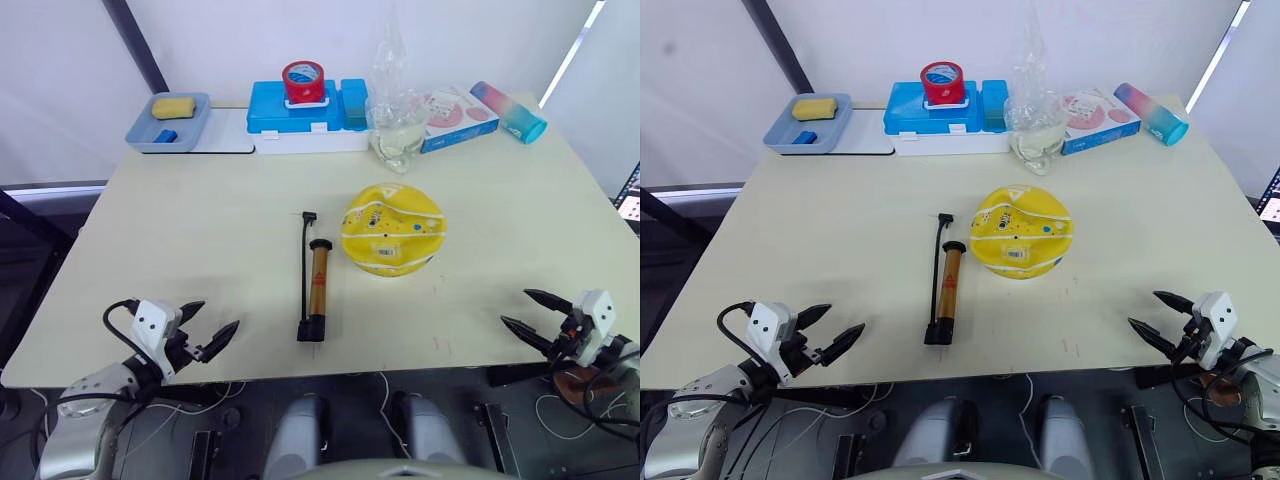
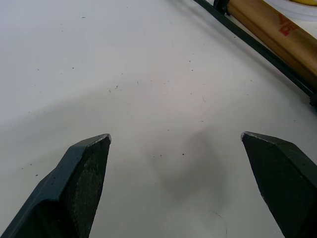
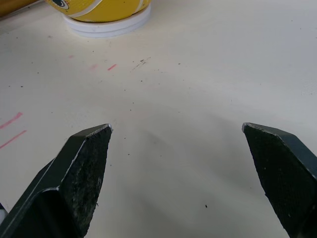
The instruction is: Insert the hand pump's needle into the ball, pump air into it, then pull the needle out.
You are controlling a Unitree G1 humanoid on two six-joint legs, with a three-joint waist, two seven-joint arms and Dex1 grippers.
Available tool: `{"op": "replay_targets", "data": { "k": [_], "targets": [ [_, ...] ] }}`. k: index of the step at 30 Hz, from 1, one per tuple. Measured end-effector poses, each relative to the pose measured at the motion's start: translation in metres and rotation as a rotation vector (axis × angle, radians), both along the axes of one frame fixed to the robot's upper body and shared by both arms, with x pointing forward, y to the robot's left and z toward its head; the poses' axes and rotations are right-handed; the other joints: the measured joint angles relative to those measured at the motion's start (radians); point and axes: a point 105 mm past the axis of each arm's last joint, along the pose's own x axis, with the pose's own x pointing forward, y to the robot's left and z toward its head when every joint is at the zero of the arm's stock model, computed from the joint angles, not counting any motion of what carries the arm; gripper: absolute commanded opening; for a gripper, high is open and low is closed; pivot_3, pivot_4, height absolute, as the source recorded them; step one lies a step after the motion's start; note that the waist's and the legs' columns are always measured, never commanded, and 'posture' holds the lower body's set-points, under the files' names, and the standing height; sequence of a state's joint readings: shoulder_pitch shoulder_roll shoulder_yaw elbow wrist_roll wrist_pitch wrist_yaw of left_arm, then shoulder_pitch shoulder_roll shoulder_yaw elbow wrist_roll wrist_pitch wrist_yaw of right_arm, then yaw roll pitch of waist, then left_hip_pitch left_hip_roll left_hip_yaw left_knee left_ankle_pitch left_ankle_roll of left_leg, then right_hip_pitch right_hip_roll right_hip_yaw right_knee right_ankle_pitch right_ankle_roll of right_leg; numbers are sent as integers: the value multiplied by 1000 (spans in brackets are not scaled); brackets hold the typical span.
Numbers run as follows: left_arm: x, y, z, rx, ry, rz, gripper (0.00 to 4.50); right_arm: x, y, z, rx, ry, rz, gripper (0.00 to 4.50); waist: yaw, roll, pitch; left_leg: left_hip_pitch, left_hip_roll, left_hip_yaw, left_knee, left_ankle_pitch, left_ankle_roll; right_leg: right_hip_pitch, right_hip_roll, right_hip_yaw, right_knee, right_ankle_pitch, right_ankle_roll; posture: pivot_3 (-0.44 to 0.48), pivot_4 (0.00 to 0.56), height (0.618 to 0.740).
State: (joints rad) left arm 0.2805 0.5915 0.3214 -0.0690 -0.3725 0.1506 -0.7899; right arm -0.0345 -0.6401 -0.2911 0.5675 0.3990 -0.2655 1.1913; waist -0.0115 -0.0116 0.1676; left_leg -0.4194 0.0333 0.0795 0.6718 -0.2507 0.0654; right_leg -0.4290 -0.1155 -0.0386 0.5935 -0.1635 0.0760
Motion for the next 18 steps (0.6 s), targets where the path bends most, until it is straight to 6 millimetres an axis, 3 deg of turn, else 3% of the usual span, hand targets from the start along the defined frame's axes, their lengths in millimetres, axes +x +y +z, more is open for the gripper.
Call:
{"op": "replay_targets", "data": {
  "k": [8, 15, 18],
  "targets": [
    [0, 9, -18, 2, 5, 22, 4500, 0, -8, -7, 6, 17, -22, 4439, 0, 1, 0, 1, 0, 1, 0, 0, 0, 0, 0, 0, 0, 0, 0, 0, 150, 739],
    [1, 5, -14, 0, -23, 15, 4500, 0, -8, -7, 6, 11, -19, 4439, 0, 1, 0, 1, 1, 1, 0, 0, 0, 0, 0, 0, 0, 0, 0, 0, 150, 739],
    [11, -4, -4, -11, -55, 33, 4500, 0, -5, 0, 14, -8, 14, 4439, 2, 1, 0, 1, 1, 1, 0, 0, 0, 1, 0, 0, 0, 0, 0, 0, 150, 739]
  ]
}}
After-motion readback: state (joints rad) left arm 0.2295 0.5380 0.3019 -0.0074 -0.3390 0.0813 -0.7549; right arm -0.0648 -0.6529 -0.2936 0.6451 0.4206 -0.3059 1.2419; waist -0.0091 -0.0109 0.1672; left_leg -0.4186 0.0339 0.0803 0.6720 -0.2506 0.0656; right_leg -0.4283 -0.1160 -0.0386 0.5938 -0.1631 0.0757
